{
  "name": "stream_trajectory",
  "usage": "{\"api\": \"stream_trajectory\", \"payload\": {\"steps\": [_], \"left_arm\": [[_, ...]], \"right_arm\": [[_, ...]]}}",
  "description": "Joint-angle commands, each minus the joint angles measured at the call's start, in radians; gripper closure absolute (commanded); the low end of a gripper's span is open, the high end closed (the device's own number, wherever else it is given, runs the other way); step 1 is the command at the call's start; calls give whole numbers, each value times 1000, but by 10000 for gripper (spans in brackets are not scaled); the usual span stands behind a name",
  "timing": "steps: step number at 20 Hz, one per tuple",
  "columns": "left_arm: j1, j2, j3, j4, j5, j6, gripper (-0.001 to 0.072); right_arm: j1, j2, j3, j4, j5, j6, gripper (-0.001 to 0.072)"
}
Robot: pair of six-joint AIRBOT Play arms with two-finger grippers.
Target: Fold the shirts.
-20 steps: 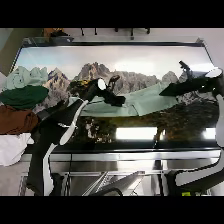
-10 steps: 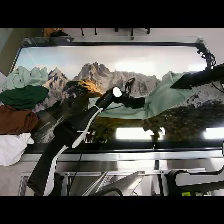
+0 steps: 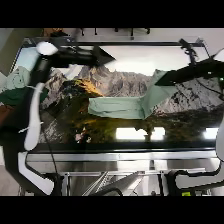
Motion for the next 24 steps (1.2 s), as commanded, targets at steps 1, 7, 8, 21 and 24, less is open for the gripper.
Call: {"api": "stream_trajectory", "payload": {"steps": [1,7,8,21,24], "left_arm": [[199,156,-1,-63,-133,50,693],[278,205,-1,-66,-245,113,693],[278,204,-1,-65,-248,124,693],[277,205,-1,-72,-283,132,693],[277,205,-1,-72,-286,132,692]], "right_arm": [[261,-74,1,12,-254,67,691],[696,-337,2,162,-753,-138,224],[698,-337,2,158,-726,-137,215],[28,-147,-110,-305,-196,215,22],[-28,-175,-236,-254,-263,145,22]]}}
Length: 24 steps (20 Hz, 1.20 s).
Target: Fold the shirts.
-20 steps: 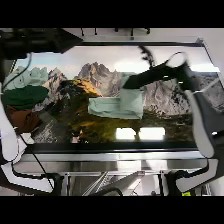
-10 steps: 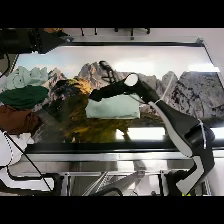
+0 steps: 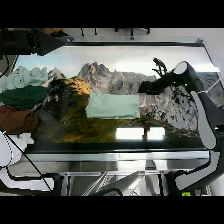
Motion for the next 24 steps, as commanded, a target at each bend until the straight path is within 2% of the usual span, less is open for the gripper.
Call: {"api": "stream_trajectory", "payload": {"steps": [1,8,9,11,12,13,14,17,24], "left_arm": [[1,0,0,-2,-15,-2,692],[0,0,0,-3,-21,-3,692],[0,1,0,-3,-22,-3,692],[0,1,0,-3,-22,-3,693],[0,0,0,-3,-21,-3,693],[0,0,0,-2,-22,-3,692],[0,0,0,-3,-22,-3,693],[0,0,0,-2,-23,-3,692],[0,0,0,-2,-63,-3,692]], "right_arm": [[-76,-36,-116,20,-19,-55,22],[-6,-212,-130,331,-21,-211,32],[2,-224,-130,380,-21,-230,101],[14,-226,-129,471,-16,-284,317],[14,-220,-125,532,6,-329,542],[13,-208,-121,571,17,-348,658],[4,-183,-114,574,5,-349,692],[-99,-82,-96,548,-51,-338,694],[-659,58,-100,418,-42,-222,694]]}}
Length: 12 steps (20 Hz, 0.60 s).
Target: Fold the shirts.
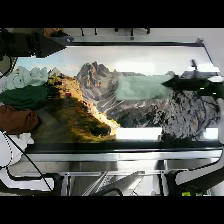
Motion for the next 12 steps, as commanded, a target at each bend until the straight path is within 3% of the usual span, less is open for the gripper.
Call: {"api": "stream_trajectory", "payload": {"steps": [1,7,12], "left_arm": [[0,0,0,0,-19,1,692],[0,0,0,0,-20,1,692],[-29,0,0,1,-27,1,693]], "right_arm": [[-284,56,-6,-77,30,60,694],[-587,213,-127,-340,26,145,694],[-686,444,-478,-542,-62,337,693]]}}
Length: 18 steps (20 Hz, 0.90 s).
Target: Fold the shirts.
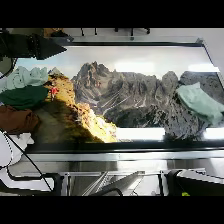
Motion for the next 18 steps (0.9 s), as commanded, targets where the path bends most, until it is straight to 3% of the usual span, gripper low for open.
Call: {"api": "stream_trajectory", "payload": {"steps": [1,7,8,9,10,14,16,17,18], "left_arm": [[-29,0,0,1,-14,1,692],[-106,-3,0,10,-25,1,692],[-116,-4,0,9,-26,1,692],[-119,-4,0,8,-25,1,692],[-119,-5,0,8,-23,1,692],[-98,-5,0,8,-27,0,692],[-78,-5,0,8,-23,0,692],[-63,-4,0,8,-21,0,692],[-51,-4,0,8,-21,0,693]], "right_arm": [[-60,158,-238,-192,-48,135,693],[-60,236,-362,-216,24,141,685],[-60,237,-362,-242,48,151,657],[-60,237,-356,-279,59,167,453],[-60,237,-332,-323,75,167,319],[-56,237,-68,-374,101,277,330],[-18,238,66,-238,84,280,613],[19,242,110,-153,60,274,691],[68,253,132,-77,27,272,692]]}}
